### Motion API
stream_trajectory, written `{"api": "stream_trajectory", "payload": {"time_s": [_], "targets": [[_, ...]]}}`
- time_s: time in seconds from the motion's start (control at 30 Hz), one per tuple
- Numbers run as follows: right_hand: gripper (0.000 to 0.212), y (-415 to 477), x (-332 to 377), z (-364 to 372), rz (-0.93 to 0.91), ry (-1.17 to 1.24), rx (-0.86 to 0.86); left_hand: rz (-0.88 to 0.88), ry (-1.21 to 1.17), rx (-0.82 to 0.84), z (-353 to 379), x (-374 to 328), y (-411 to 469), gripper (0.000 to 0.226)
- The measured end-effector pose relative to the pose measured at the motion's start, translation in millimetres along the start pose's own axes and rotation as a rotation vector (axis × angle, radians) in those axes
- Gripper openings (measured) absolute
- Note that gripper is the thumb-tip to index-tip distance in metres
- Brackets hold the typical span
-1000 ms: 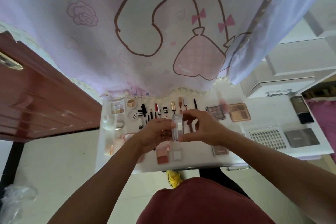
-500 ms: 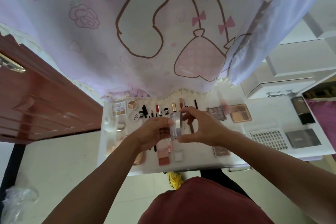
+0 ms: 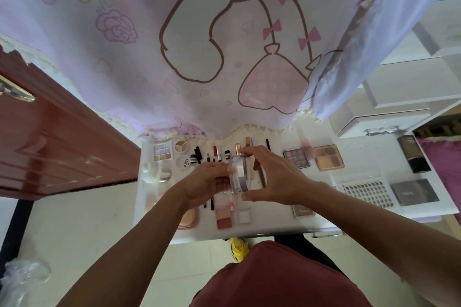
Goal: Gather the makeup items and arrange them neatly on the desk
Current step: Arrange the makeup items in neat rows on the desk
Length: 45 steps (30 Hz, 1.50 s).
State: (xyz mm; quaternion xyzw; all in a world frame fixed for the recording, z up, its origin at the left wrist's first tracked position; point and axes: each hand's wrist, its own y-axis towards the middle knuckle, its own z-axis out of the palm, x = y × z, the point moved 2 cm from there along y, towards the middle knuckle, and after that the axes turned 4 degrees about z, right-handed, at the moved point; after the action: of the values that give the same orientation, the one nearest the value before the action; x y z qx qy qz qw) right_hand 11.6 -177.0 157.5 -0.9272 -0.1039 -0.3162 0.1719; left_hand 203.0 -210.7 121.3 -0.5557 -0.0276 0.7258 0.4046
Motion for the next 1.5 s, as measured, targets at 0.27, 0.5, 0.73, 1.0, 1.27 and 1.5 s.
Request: {"api": "stream_trajectory", "payload": {"time_s": [0.27, 0.5, 0.73, 1.0, 1.27, 1.5], "targets": [[0.083, 0, -1, -2, 0.082, 0.073, 0.020, -0.008, 0.023, 0.012, 0, 1, -1, 0.032], [0.103, -1, -1, 2, 0.091, 0.074, 0.041, -0.027, -0.008, 0.032, -1, 1, -1, 0.037], [0.088, 0, -1, 2, 0.087, 0.050, 0.046, -0.042, 0.029, 0.038, -6, 6, -1, 0.067], [0.096, 1, 0, 6, 0.105, 0.090, 0.039, -0.038, -0.005, 0.062, -11, 5, -2, 0.071], [0.095, 2, -2, 7, 0.069, 0.056, 0.049, -0.048, 0.001, 0.052, -12, 7, -2, 0.071], [0.091, 4, -2, 8, 0.115, 0.138, 0.063, -0.059, 0.006, 0.057, -16, 6, 0, 0.071]]}}
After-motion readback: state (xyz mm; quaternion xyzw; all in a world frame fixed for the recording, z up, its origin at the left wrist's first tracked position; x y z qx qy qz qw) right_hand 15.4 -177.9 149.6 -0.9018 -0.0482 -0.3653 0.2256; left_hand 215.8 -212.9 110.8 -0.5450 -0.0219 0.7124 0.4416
